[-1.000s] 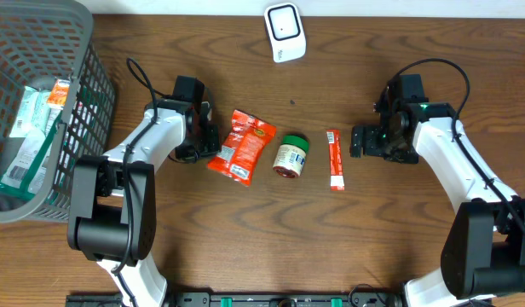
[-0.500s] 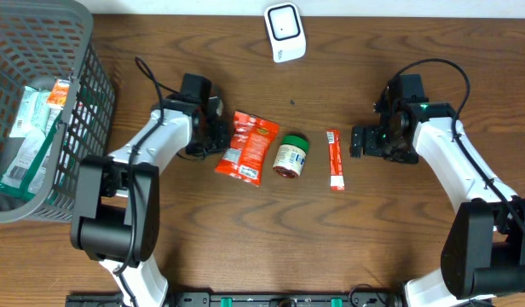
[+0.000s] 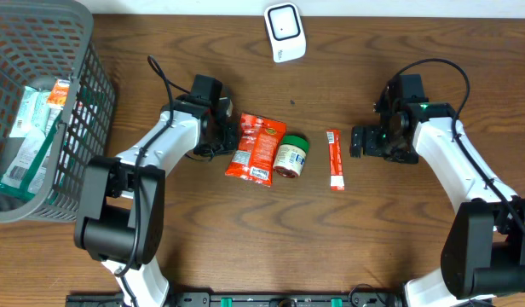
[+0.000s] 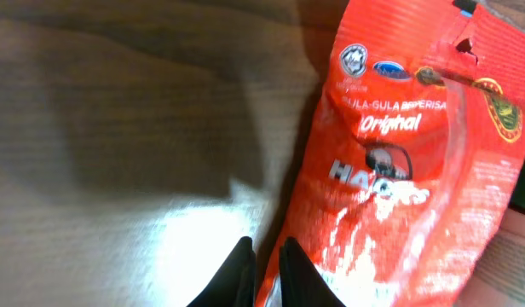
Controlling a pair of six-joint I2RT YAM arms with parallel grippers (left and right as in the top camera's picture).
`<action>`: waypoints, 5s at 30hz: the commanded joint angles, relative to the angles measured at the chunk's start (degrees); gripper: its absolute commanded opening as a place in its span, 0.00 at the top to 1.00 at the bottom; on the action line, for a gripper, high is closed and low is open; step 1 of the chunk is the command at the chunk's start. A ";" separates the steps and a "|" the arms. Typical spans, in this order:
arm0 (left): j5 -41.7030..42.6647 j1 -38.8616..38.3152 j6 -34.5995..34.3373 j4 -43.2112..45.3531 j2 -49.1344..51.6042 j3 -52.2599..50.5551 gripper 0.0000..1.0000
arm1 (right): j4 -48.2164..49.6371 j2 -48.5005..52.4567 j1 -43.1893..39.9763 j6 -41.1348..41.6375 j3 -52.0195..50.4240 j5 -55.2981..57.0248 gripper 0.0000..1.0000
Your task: Scan the item barcode
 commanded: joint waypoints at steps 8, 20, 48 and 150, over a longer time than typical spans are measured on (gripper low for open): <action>-11.30 4.02 0.33 -16.74 -11.04 22.25 0.63 | -0.02 -0.46 0.02 -0.44 -0.31 0.37 0.01; -22.03 25.00 -6.75 -22.86 -11.21 46.07 0.33 | -0.02 -0.44 0.02 -0.44 -0.31 0.37 0.01; -21.38 42.51 0.52 -10.01 18.64 46.07 0.27 | -0.02 -0.46 0.02 -0.44 -0.31 0.37 0.01; -3.96 -14.75 -5.25 -19.67 -8.57 24.87 0.58 | 3.48 -0.46 -0.11 3.52 -0.28 -12.13 0.01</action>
